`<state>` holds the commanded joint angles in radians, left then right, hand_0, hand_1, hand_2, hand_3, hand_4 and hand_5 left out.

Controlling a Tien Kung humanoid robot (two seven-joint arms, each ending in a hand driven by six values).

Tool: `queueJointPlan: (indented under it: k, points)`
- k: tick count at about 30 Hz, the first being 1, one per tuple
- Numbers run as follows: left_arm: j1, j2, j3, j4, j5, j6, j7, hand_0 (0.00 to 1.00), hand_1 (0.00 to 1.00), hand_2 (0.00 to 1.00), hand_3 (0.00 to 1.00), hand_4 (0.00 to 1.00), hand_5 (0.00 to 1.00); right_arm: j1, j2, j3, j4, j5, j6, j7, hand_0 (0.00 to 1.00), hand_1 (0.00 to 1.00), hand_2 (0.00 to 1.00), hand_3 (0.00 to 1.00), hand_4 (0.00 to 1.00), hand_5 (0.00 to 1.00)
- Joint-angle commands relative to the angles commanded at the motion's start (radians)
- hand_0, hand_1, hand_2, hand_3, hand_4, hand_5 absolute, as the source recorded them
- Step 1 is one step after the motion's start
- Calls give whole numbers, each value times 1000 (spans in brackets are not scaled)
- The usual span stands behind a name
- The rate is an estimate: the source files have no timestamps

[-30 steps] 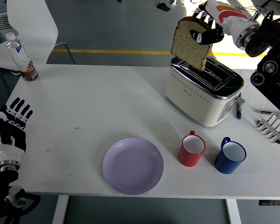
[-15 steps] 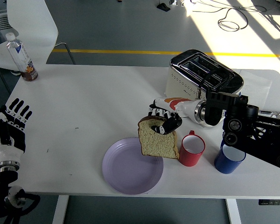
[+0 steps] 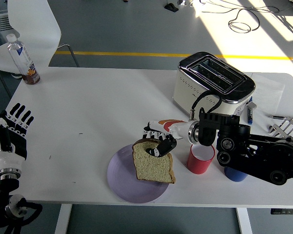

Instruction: Push plate across desktop,pick up the break from the machine,place the break in the plate

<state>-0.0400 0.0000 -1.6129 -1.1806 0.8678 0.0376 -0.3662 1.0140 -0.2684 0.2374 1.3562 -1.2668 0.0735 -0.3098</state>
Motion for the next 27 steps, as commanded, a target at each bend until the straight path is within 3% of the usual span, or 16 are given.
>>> queueJointPlan:
  k: [6,13,23,24,27]
  points:
    - [3,0,-1,1,-1,1,0,814,804,849,773,501,998,-9,32,26,-14,128,6,-11,148,231,345,412,361,149]
    - [6,0,5,1,0,0,0,813,804,849,773,502,998,-33,76,38,-95,275,-2,9,146,232,346,412,367,148]
    - [11,0,10,2,1,1,-1,813,802,849,772,500,998,-70,102,21,-159,273,-39,107,180,260,355,422,376,138]
    - [11,0,11,2,1,1,-1,813,802,849,769,499,998,-73,102,20,-162,268,-42,117,329,396,458,493,353,150]
    - [13,0,12,2,1,1,-1,813,802,849,769,499,998,-80,104,16,-178,251,-37,150,329,396,458,493,353,150]
